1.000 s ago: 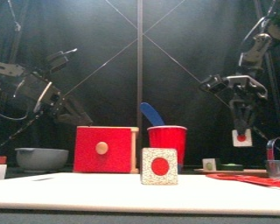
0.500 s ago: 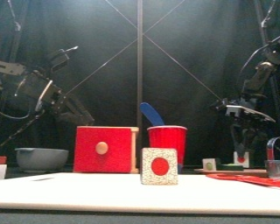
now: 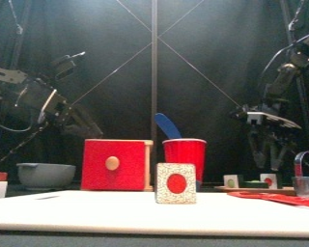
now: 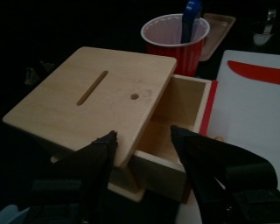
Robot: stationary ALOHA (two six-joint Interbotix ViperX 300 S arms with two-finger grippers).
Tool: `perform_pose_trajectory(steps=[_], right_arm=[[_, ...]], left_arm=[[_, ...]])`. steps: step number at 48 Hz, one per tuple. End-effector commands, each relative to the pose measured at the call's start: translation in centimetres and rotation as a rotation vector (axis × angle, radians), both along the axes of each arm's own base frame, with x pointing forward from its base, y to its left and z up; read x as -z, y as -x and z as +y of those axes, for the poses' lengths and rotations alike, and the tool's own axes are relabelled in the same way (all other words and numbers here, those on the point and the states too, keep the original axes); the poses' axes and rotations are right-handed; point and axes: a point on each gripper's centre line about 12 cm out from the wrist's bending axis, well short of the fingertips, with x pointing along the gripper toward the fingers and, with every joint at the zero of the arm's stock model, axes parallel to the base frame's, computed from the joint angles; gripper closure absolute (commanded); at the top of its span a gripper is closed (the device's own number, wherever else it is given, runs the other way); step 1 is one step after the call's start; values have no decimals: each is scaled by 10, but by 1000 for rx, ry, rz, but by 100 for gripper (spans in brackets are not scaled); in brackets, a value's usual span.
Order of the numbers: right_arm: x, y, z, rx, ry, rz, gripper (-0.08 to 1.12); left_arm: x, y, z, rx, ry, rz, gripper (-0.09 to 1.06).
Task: Place sushi on board then cut the sushi with the knife then place the pieces on the plate
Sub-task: Place the 4 sushi pieces on the plate
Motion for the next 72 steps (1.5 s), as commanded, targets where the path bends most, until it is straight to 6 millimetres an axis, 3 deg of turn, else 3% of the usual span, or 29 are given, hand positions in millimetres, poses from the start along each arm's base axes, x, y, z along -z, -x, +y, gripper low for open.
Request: perform_pose_trajectory(steps=[1, 13, 22, 28, 40, 57, 72], right_arm=[[-22, -45, 44, -231, 51, -124, 12], [-18, -116, 128, -608, 122, -167, 12], [-1, -167, 180, -735, 103, -138, 12], [3, -193, 203, -786, 119, -109, 12], [9, -206, 215, -821, 151, -35, 12], [34, -209, 210, -836, 175, 30, 14], [41, -204, 208, -838, 170, 41, 38]], left_arm=[[-6, -6, 0, 0, -3, -25, 9], [-8, -9, 1, -4, -2, -33, 9], [-8, -8, 2, -18, 8, -35, 9], [-7, -9, 1, -16, 10, -32, 9], [0, -9, -2, -6, 42, 10, 9], [2, -10, -7, 2, 63, 22, 9], [3, -10, -7, 1, 62, 25, 9]])
